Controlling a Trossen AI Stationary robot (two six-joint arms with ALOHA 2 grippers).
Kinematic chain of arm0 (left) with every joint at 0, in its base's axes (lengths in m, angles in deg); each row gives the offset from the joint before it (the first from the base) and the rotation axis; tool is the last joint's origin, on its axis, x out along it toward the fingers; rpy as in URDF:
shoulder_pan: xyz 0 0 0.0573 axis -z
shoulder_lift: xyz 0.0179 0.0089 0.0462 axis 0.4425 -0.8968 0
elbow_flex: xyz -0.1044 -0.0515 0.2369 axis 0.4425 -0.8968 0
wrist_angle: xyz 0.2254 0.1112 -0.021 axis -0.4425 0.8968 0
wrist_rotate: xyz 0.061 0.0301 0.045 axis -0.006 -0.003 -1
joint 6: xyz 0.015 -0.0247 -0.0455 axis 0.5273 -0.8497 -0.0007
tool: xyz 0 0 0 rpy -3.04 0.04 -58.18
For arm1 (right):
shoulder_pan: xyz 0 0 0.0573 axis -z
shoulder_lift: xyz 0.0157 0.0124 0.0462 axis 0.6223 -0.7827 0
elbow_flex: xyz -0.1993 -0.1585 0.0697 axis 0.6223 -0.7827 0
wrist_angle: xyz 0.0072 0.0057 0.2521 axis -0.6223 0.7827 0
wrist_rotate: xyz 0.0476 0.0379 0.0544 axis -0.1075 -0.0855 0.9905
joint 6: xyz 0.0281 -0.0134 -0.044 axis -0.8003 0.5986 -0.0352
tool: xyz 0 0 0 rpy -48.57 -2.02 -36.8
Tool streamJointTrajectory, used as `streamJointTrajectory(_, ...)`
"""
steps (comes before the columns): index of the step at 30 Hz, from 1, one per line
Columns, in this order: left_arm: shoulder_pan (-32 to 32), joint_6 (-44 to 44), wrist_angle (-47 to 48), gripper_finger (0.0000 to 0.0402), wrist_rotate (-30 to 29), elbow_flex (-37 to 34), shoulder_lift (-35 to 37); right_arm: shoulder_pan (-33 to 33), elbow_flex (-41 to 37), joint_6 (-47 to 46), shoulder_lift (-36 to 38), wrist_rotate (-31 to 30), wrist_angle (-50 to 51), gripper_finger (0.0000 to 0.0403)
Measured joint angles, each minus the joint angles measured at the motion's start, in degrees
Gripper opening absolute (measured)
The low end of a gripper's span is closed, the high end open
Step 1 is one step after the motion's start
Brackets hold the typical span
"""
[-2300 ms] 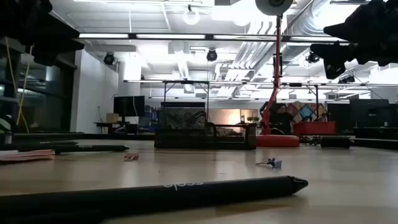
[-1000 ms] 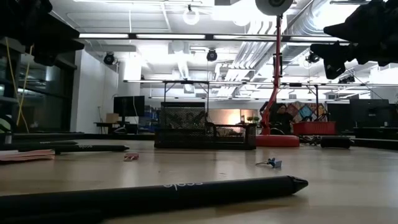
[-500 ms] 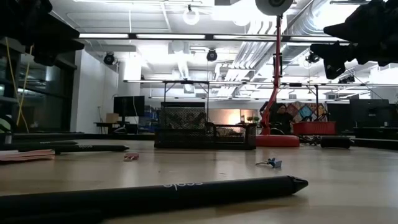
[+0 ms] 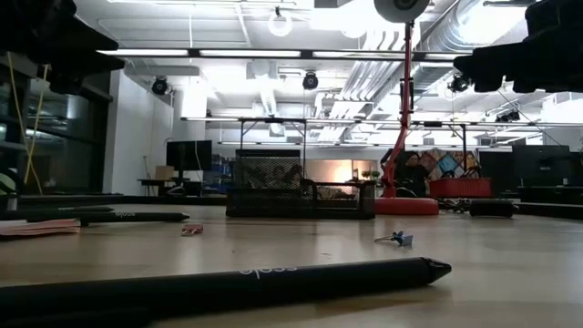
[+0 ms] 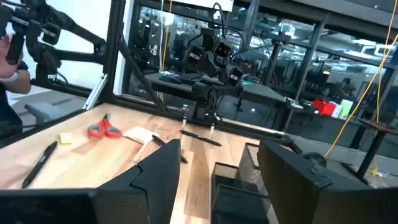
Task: Pick and place office supplies into organizer
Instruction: Put the blue binder clip into the black desk organizer
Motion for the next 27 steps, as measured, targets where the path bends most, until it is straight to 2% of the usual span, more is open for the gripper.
streamJointTrajectory(4, -0.02, -0.03, -0.10, 0.0168, -0.05, 0.00, 0.00, -0.01, 0.00, -1.51, 0.00, -2.05, -1.80, 0.0204)
streamJointTrajectory(8, 0.00, -0.16, -0.82, 0.0168, -0.01, 0.00, 0.00, -0.50, 0.00, -11.79, 0.00, -2.19, -1.84, 0.0204)
streamJointTrajectory(12, -0.02, -0.73, -2.65, 0.0168, -0.08, 0.00, 0.00, -0.46, 0.00, -15.78, 0.00, -3.00, -1.96, 0.0205)
streamJointTrajectory(15, 0.00, -4.75, -4.78, 0.0168, 1.46, 0.00, -0.02, -0.48, 0.00, -23.28, -0.13, -3.84, -3.59, 0.0204)
streamJointTrajectory(21, 0.00, -11.21, -6.44, 0.0168, 2.45, -0.02, 0.00, -0.47, 0.00, -42.26, -0.33, -16.01, -10.05, 0.0205)
streamJointTrajectory(27, -0.01, -10.20, -6.39, 0.0168, -4.02, -0.02, 0.00, -0.42, 0.00, -43.93, -0.31, -33.39, -9.22, 0.0205)
